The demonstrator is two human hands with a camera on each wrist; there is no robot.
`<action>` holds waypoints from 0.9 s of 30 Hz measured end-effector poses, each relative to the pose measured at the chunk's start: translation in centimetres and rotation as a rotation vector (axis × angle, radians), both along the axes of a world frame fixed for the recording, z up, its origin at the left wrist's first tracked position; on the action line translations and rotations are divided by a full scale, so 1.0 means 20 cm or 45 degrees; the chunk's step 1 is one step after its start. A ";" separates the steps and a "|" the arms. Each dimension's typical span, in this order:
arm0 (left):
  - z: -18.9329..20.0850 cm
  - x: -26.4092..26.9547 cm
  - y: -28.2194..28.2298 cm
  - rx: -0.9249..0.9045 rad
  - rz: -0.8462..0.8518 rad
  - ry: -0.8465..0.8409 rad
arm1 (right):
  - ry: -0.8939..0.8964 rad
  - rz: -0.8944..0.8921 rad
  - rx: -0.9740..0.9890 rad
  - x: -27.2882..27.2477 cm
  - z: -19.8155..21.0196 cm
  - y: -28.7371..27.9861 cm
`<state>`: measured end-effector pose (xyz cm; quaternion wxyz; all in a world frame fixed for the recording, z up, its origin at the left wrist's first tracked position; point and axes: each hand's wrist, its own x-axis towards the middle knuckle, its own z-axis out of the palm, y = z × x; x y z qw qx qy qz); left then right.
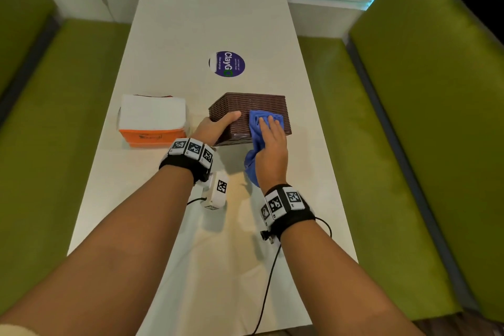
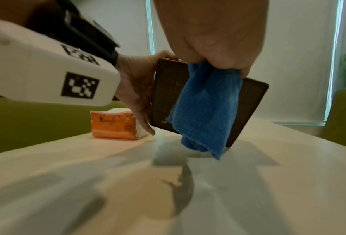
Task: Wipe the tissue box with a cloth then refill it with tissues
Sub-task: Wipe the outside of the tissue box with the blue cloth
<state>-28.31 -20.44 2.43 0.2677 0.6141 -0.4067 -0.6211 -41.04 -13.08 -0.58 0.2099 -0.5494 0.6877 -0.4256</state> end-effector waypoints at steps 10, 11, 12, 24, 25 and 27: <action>-0.04 0.00 -0.04 0.052 0.076 0.024 | 0.033 0.013 -0.021 0.04 0.04 -0.05; -0.04 0.01 -0.04 0.063 0.070 0.020 | 0.041 0.056 -0.032 0.03 0.03 -0.05; -0.04 0.01 -0.05 0.069 0.066 0.018 | 0.044 0.071 -0.019 0.01 0.03 -0.06; -0.07 0.03 -0.08 0.139 0.046 0.041 | 0.343 0.315 0.180 -0.07 0.25 -0.38; -0.08 0.04 -0.08 0.135 0.043 0.045 | 0.417 0.289 0.226 -0.11 0.22 -0.40; -0.09 0.05 -0.07 0.131 0.043 0.050 | 0.410 0.159 0.353 -0.18 0.19 -0.42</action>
